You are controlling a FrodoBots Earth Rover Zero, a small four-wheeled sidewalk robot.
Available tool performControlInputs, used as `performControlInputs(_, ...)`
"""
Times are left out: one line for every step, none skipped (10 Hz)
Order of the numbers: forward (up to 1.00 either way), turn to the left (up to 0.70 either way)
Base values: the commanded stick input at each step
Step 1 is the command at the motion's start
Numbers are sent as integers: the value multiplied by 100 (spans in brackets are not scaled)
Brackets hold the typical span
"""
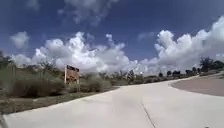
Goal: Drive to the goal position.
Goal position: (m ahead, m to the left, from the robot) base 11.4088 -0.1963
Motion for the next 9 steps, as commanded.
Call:
performControlInputs(70,0)
performControlInputs(70,0)
performControlInputs(70,0)
performControlInputs(70,0)
performControlInputs(70,0)
performControlInputs(70,-16)
performControlInputs(70,-35)
performControlInputs(70,-35)
performControlInputs(70,-35)
